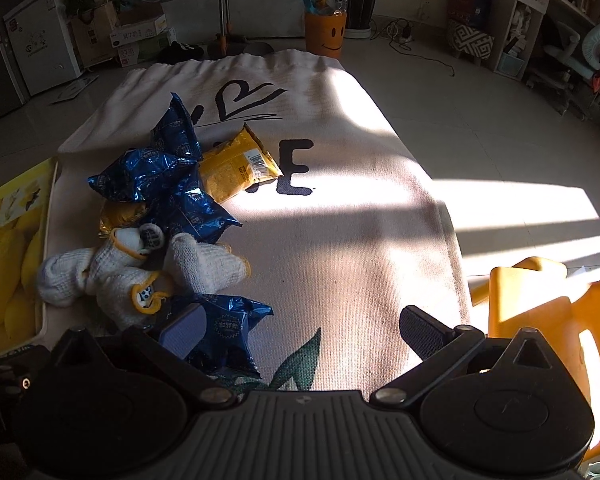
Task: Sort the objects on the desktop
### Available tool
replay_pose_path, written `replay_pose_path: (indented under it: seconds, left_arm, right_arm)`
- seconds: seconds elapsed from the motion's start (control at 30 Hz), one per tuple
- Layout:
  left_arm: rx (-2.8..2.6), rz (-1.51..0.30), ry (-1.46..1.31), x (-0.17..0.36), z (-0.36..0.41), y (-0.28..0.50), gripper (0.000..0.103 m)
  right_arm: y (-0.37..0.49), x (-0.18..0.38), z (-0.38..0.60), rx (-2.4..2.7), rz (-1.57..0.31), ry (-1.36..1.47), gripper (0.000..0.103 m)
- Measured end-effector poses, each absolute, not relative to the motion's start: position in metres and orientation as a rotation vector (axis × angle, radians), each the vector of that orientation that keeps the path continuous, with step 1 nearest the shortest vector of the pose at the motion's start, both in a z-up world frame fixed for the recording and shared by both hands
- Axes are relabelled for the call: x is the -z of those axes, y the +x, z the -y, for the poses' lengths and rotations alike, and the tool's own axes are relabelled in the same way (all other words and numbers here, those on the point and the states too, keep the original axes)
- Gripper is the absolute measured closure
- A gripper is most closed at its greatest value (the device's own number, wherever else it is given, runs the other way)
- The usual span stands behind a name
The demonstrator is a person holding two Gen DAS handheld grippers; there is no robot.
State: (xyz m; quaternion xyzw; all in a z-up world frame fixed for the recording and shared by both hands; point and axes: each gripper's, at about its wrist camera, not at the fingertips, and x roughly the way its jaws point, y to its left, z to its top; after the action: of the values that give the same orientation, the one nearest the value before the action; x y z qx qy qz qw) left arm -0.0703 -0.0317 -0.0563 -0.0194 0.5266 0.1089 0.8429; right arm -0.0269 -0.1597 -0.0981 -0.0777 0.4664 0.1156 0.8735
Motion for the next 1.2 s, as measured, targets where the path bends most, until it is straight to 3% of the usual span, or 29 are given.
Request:
replay_pose_path:
  seconds: [1.2]
  left_arm:
    - [-0.295, -1.102, -0.030, 0.038, 0.043, -0.082, 0.001]
  right_arm:
    - [-0.049, 0.083, 0.170, -0.283, -0.970, -0.086, 0.000]
